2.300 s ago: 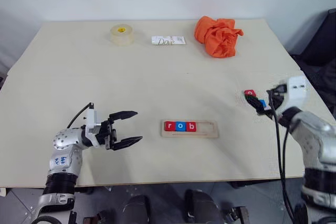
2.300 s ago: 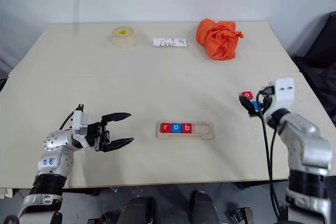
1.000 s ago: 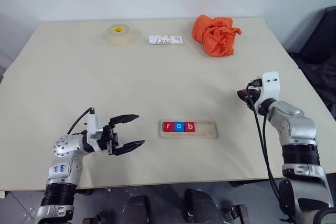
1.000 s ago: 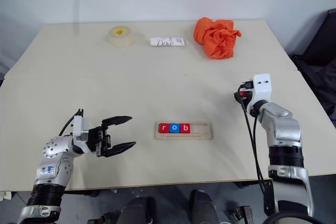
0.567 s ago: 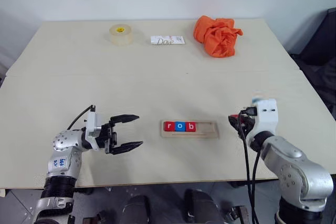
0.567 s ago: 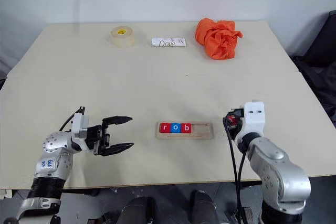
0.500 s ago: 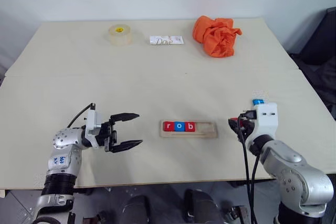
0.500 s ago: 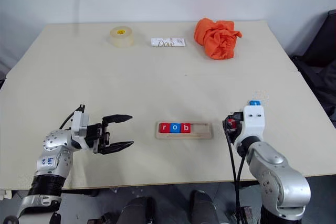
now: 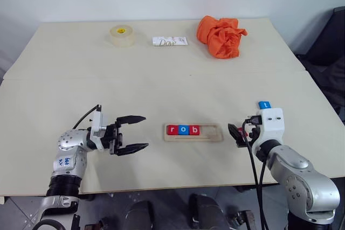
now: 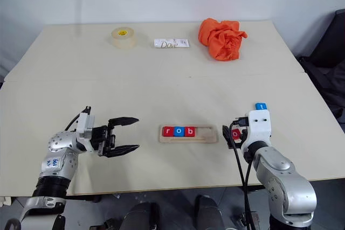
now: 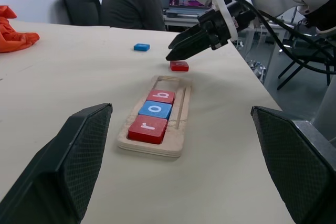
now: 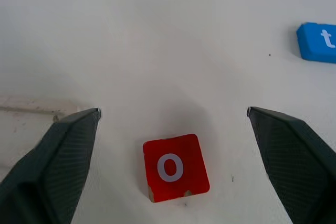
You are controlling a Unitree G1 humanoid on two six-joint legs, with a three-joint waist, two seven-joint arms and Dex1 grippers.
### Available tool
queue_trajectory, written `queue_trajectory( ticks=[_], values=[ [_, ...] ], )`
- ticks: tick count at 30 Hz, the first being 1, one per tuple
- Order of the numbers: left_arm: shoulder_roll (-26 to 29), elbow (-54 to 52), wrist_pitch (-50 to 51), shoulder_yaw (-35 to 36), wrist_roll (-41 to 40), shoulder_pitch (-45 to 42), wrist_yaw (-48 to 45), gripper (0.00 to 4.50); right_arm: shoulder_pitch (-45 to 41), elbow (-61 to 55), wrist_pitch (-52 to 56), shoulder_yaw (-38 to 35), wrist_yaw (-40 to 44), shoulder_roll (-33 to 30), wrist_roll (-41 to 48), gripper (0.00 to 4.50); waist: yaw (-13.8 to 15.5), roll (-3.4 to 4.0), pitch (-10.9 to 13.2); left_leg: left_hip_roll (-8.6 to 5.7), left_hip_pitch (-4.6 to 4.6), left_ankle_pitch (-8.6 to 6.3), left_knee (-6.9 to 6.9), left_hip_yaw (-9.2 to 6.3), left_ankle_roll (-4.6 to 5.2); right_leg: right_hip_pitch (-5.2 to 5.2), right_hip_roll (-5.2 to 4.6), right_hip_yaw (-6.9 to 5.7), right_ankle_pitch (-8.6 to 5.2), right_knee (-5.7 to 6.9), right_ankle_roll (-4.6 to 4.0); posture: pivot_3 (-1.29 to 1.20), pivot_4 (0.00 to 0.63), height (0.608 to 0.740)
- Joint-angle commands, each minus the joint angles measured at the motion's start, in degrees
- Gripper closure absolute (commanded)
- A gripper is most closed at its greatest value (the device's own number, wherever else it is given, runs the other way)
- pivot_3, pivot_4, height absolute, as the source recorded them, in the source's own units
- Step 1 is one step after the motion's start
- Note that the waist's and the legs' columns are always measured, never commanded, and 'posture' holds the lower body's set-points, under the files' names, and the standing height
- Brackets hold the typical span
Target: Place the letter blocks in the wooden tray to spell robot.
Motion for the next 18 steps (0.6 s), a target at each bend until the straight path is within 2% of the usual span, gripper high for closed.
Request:
queue_trajectory(
  ticks=[1,9,12,15,18],
  values=[
    [0.4,-2.4,0.1,0.8,-0.7,1.0,0.8,0.00,-1.3,0.5,-2.5,-0.9,3.6,-3.8,0.7,0.03,0.0,0.00,0.0,0.00,0.00,0.00,0.00,0.00,0.00,0.00,0.00,0.00,0.00,-0.01,0.00,0.00,0.150,0.740],
    [-0.4,-2.7,-0.3,0.3,-0.4,1.1,2.3,0.00,-6.3,8.8,-9.2,1.7,20.1,-18.9,2.9,0.03,0.1,-0.01,0.0,0.00,0.00,0.00,-0.01,-0.02,0.01,0.02,0.01,-0.02,0.00,-0.05,0.01,0.00,0.150,0.740],
    [-1.0,-2.8,-0.6,0.3,-0.4,1.4,2.7,0.00,-7.2,14.8,-17.4,6.7,33.4,-29.8,1.2,0.03,0.1,-0.03,0.0,-0.02,-0.01,-0.01,-0.02,0.01,0.03,0.03,-0.01,-0.01,0.01,-0.10,0.02,0.00,0.150,0.740],
    [-1.5,-3.5,-0.8,0.2,-0.4,2.1,3.2,0.00,-10.2,22.1,-23.7,12.2,44.2,-37.1,-0.2,0.03,0.1,-0.05,0.0,-0.03,-0.01,-0.03,0.00,0.02,0.06,0.05,-0.01,-0.02,0.02,-0.15,0.05,0.00,0.150,0.740],
    [-1.8,-4.6,-0.8,0.3,-0.6,3.2,4.0,0.00,-14.1,29.3,-30.4,17.1,51.5,-40.5,-3.2,0.03,0.0,-0.07,0.0,-0.02,0.00,-0.03,0.02,0.05,0.06,0.06,-0.01,-0.01,0.03,-0.15,0.07,0.00,0.150,0.740]
  ],
)
